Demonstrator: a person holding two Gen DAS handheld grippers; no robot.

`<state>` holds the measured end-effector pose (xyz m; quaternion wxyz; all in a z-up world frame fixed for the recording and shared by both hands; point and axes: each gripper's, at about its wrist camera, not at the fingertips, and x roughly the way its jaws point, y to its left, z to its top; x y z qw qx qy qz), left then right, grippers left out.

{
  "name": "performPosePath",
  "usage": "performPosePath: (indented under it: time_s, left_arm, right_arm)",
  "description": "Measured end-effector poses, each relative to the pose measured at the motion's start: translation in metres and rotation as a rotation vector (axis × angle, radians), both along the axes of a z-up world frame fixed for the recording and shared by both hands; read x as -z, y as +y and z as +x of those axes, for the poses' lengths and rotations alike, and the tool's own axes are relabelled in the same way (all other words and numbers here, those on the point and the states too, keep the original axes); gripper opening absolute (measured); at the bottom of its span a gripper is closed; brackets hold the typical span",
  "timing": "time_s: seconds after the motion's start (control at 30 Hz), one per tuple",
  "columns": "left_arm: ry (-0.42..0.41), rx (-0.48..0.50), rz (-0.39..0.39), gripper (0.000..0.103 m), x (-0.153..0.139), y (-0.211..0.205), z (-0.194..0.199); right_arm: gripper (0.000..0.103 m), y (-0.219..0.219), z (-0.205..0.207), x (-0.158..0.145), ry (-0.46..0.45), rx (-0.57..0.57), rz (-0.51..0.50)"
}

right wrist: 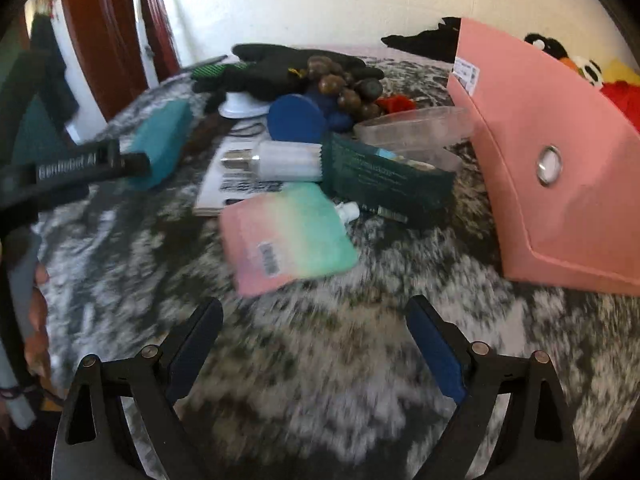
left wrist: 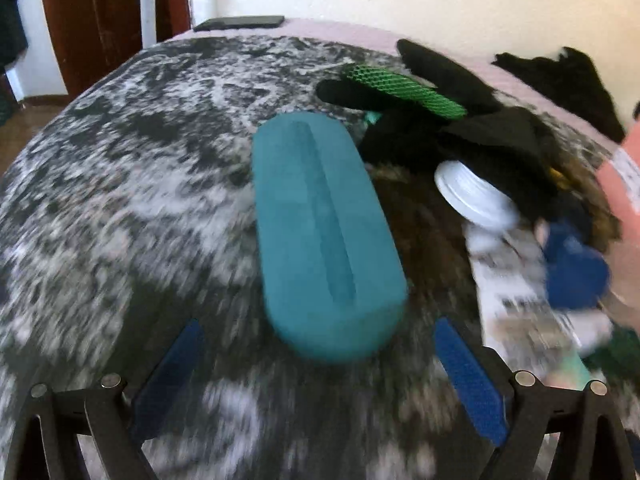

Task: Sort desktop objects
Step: 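Move both tools back toward the items on the bed, then grasp the teal glasses case with the left tool while the right tool grasps the pink-green pouch, then carry both items over the pink box and open both tools to drop them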

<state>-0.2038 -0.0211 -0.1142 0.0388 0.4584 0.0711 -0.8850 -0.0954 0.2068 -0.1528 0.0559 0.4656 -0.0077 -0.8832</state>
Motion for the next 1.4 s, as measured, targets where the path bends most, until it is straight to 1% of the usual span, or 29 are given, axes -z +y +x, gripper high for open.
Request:
performPosePath:
  time_s: [0.03, 0.07, 0.1, 0.2, 0.27, 0.33, 0.37, 0.43, 0.6, 0.67, 0.73, 0.9, 1.07, 1.23, 1.4]
  left_arm:
    - [-0.009, -0.004, 0.002, 0.097, 0.003, -0.001, -0.010]
    - [-0.018, -0.008, 0.003, 0.097, 0.006, -0.001, -0.020]
    - [-0.028, -0.017, -0.002, 0.097, 0.011, -0.003, -0.032]
    - [-0.053, -0.045, -0.009, 0.097, 0.022, -0.011, -0.059]
    - [-0.040, -0.040, -0.024, 0.095, 0.023, -0.013, -0.065]
    - [-0.005, -0.002, -0.003, 0.069, 0.019, -0.012, -0.062]
    - [-0.001, 0.004, -0.015, 0.069, 0.017, -0.010, -0.058]
    - [0.001, 0.015, 0.013, 0.069, 0.014, -0.011, -0.047]
    - [0.004, 0.020, 0.021, 0.068, 0.005, -0.009, 0.000]
    - [0.016, 0.038, -0.009, 0.068, -0.002, -0.004, 0.026]
    - [0.026, 0.051, -0.022, 0.068, -0.009, 0.001, 0.050]
    - [0.052, 0.108, -0.024, 0.068, -0.032, 0.015, 0.106]
    - [0.116, 0.185, -0.056, 0.068, -0.068, 0.049, 0.158]
    - [0.174, 0.276, -0.069, 0.068, -0.099, 0.088, 0.193]
    - [0.219, 0.388, -0.072, 0.068, -0.124, 0.142, 0.224]
  right_arm:
    - [0.101, 0.000, -0.006, 0.003, 0.003, -0.003, -0.007]
    - [0.103, 0.001, -0.013, 0.005, 0.006, -0.005, -0.014]
    - [0.103, 0.001, -0.019, 0.008, 0.009, -0.008, -0.022]
    - [0.103, -0.009, -0.034, 0.011, 0.034, -0.039, 0.020]
    - [0.101, -0.014, -0.042, 0.013, 0.040, -0.060, 0.033]
    - [0.089, -0.017, -0.046, 0.012, 0.050, -0.079, 0.027]
    - [0.088, -0.017, -0.046, 0.012, 0.050, -0.086, 0.026]
    - [0.088, -0.015, -0.044, 0.011, 0.046, -0.090, 0.005]
    - [0.087, -0.007, -0.026, -0.002, 0.035, -0.077, -0.080]
    - [0.087, -0.007, -0.008, -0.012, 0.043, -0.087, -0.090]
    - [0.087, -0.006, 0.011, -0.022, 0.054, -0.099, -0.099]
    - [0.087, 0.004, 0.059, -0.049, 0.088, -0.118, -0.116]
    - [0.087, 0.022, 0.109, -0.074, 0.123, -0.101, -0.133]
    - [0.087, 0.051, 0.154, -0.099, 0.168, -0.051, -0.132]
    - [0.087, 0.093, 0.192, -0.126, 0.214, 0.026, -0.141]
